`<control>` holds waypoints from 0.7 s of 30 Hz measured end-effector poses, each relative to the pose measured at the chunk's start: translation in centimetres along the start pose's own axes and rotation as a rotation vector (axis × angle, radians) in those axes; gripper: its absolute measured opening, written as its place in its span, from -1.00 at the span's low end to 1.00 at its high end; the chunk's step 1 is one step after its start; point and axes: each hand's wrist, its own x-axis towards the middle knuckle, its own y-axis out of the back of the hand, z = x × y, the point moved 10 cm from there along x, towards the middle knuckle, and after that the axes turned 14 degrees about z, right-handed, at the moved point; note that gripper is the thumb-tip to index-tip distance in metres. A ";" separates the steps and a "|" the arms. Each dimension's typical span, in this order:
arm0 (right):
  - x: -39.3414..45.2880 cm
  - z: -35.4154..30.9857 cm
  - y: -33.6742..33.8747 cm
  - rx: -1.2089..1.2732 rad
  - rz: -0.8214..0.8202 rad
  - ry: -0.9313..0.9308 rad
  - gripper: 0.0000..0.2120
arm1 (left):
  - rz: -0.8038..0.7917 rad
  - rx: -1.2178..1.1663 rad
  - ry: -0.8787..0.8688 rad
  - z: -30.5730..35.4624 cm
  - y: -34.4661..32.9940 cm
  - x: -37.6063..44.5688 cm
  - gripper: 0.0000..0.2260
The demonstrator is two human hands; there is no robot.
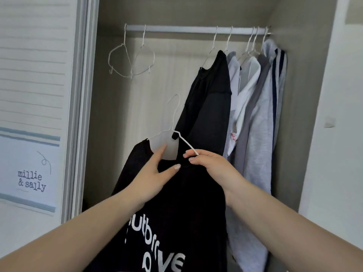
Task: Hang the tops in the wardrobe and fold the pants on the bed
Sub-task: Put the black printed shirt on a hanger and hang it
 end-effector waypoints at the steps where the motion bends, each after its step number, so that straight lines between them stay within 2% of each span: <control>1: 0.8 -0.7 -0.3 0.026 0.019 0.005 -0.79 | 0.005 -0.030 -0.024 0.5 -0.7 0.2 -0.31; 3: 3.3 -2.1 -0.7 0.084 0.059 0.022 -0.75 | 0.005 -0.105 -0.073 1.5 -2.0 1.4 -0.41; 5: 5.6 -3.7 -1.3 0.140 0.075 0.015 -0.78 | -0.018 -0.169 -0.108 2.5 -3.4 3.6 -0.40; 8: 9.7 -6.2 -1.6 0.083 0.117 0.076 -0.83 | -0.045 -0.248 -0.170 4.1 -4.7 8.1 -0.39; 11: 13.4 -8.9 -1.4 0.044 0.161 0.132 -0.85 | -0.072 -0.313 -0.174 5.5 -5.7 12.7 -0.46; 16: 20.4 -15.7 -0.7 0.045 0.265 0.282 -0.85 | -0.091 -0.355 -0.252 7.9 -7.8 21.4 -0.41; 21: 26.2 -21.5 0.6 -0.087 0.405 0.408 -0.90 | -0.143 -0.365 -0.316 10.3 -10.3 27.2 -0.33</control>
